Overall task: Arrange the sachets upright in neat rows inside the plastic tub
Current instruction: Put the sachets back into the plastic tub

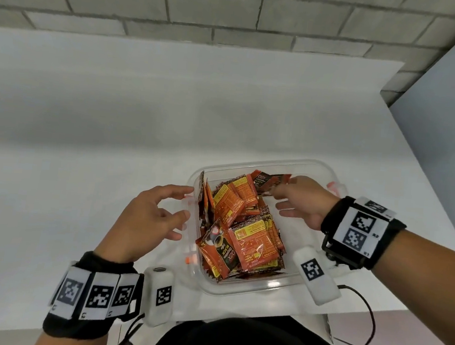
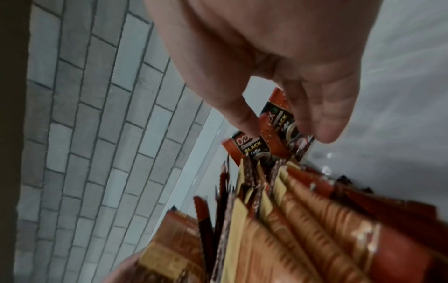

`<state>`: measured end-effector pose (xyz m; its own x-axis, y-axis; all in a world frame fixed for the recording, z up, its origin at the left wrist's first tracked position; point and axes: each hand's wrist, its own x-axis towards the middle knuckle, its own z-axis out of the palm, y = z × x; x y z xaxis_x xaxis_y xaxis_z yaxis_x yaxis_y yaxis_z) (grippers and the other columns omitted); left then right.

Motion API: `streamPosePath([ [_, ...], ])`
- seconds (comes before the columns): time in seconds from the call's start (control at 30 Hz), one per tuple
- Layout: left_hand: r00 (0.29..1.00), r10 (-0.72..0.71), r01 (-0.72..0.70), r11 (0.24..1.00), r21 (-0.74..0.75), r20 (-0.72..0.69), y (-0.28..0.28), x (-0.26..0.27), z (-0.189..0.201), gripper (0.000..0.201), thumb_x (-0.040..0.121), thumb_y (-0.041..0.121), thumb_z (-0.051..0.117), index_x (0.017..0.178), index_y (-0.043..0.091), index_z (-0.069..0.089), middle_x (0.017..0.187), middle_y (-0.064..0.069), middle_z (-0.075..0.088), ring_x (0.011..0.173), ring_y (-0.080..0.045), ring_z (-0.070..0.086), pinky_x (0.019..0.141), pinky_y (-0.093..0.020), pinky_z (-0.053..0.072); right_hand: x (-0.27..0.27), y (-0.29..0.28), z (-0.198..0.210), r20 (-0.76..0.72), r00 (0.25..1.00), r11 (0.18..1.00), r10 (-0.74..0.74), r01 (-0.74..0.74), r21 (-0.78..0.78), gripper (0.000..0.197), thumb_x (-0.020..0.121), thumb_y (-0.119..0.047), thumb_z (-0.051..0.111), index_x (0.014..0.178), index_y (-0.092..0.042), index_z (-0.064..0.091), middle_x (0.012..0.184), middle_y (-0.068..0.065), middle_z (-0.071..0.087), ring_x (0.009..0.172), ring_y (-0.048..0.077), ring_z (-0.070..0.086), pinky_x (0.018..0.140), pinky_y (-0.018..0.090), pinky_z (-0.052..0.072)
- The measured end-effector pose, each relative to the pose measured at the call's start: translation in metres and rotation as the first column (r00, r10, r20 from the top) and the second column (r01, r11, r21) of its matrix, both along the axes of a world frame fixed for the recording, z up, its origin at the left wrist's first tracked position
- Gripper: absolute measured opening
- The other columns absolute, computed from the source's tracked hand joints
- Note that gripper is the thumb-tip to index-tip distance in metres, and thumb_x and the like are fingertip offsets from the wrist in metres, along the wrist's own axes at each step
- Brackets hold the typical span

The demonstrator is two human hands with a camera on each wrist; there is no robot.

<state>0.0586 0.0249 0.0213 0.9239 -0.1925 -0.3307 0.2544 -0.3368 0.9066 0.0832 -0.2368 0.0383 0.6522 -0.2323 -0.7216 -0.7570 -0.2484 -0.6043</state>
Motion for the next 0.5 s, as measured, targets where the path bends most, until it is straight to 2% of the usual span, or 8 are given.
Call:
streamPosePath([
  [0.07, 1.000, 0.002, -0.002, 1.000, 0.002, -0.005, 0.000, 0.000, 0.000, 0.037, 0.085, 0.008, 0.068, 0.115, 0.029, 0.066, 0.116, 0.010, 0.062, 0.072, -0.019, 0.070, 0.064, -0.028, 0.059, 0.001, 0.007, -0.004, 0.002, 0.998, 0.998, 0.058, -0.058, 0.012, 0.024, 0.088, -0.005, 0.062, 0.110, -0.001, 0.055, 0.105, 0.013, 0.061, 0.085, 0.021, 0.059, 0.073, 0.027, 0.051],
  [0.13, 1.000, 0.000, 0.000, 1.000, 0.006, -0.007, 0.000, 0.000, 0.000, 0.037, 0.085, 0.008, 0.068, 0.116, 0.029, 0.066, 0.116, 0.010, 0.062, 0.071, -0.019, 0.070, 0.065, -0.030, 0.060, 0.002, 0.013, -0.005, -0.002, 0.992, 0.992, 0.123, -0.123, -0.012, 0.024, 0.088, -0.006, 0.062, 0.112, -0.003, 0.056, 0.109, 0.012, 0.061, 0.094, 0.022, 0.059, 0.072, 0.025, 0.050],
  [0.2, 1.000, 0.005, -0.005, 1.000, -0.001, -0.009, 0.000, 0.000, 0.000, 0.037, 0.085, 0.008, 0.069, 0.116, 0.028, 0.066, 0.116, 0.010, 0.062, 0.071, -0.019, 0.070, 0.065, -0.030, 0.060, 0.001, 0.015, -0.003, 0.008, 0.988, 0.987, 0.154, -0.154, -0.052, 0.035, 0.089, -0.012, 0.061, 0.123, -0.011, 0.051, 0.117, 0.010, 0.057, 0.103, 0.023, 0.055, 0.071, 0.026, 0.046],
  [0.3, 1.000, 0.008, -0.008, 1.000, -0.002, -0.006, 0.000, 0.000, -0.001, 0.037, 0.085, 0.008, 0.069, 0.116, 0.028, 0.066, 0.117, 0.010, 0.062, 0.071, -0.019, 0.070, 0.064, -0.030, 0.060, 0.000, 0.013, 0.000, 0.030, 0.995, 0.993, 0.090, -0.087, -0.084, 0.047, 0.094, -0.027, 0.055, 0.137, -0.012, 0.042, 0.134, 0.006, 0.046, 0.114, 0.024, 0.046, 0.087, 0.035, 0.044],
  [0.37, 1.000, 0.013, -0.013, 1.000, -0.006, -0.006, 0.001, -0.001, -0.002, 0.037, 0.085, 0.008, 0.069, 0.116, 0.028, 0.065, 0.117, 0.010, 0.062, 0.071, -0.020, 0.070, 0.064, -0.029, 0.060, -0.002, 0.014, 0.003, 0.001, 0.999, 0.998, 0.049, -0.049, -0.042, 0.052, 0.097, -0.038, 0.046, 0.142, -0.014, 0.036, 0.146, 0.005, 0.036, 0.129, 0.026, 0.038, 0.102, 0.046, 0.039],
  [0.4, 1.000, 0.014, -0.014, 1.000, -0.007, -0.004, 0.001, -0.001, -0.002, 0.037, 0.085, 0.008, 0.069, 0.116, 0.028, 0.065, 0.117, 0.010, 0.062, 0.071, -0.020, 0.070, 0.063, -0.029, 0.060, -0.003, 0.017, 0.005, -0.020, 0.998, 0.999, 0.053, -0.053, -0.009, 0.055, 0.098, -0.044, 0.042, 0.144, -0.016, 0.033, 0.150, 0.006, 0.033, 0.134, 0.028, 0.034, 0.106, 0.051, 0.034],
  [0.47, 1.000, 0.013, -0.013, 1.000, -0.010, -0.003, 0.000, 0.000, -0.002, 0.036, 0.085, 0.008, 0.069, 0.115, 0.028, 0.066, 0.117, 0.010, 0.062, 0.071, -0.019, 0.070, 0.062, -0.027, 0.059, -0.004, 0.026, 0.010, -0.064, 0.995, 0.995, 0.078, -0.074, 0.061, 0.063, 0.095, -0.058, 0.035, 0.144, -0.018, 0.034, 0.151, 0.008, 0.033, 0.135, 0.029, 0.034, 0.106, 0.053, 0.030],
  [0.5, 1.000, 0.013, -0.013, 1.000, -0.012, -0.004, 0.000, 0.000, -0.002, 0.036, 0.085, 0.008, 0.068, 0.114, 0.028, 0.066, 0.116, 0.010, 0.062, 0.070, -0.019, 0.070, 0.061, -0.026, 0.059, -0.004, 0.031, 0.012, -0.080, 0.992, 0.992, 0.099, -0.092, 0.090, 0.066, 0.093, -0.063, 0.031, 0.141, -0.018, 0.040, 0.149, 0.009, 0.037, 0.132, 0.028, 0.038, 0.104, 0.049, 0.032],
])
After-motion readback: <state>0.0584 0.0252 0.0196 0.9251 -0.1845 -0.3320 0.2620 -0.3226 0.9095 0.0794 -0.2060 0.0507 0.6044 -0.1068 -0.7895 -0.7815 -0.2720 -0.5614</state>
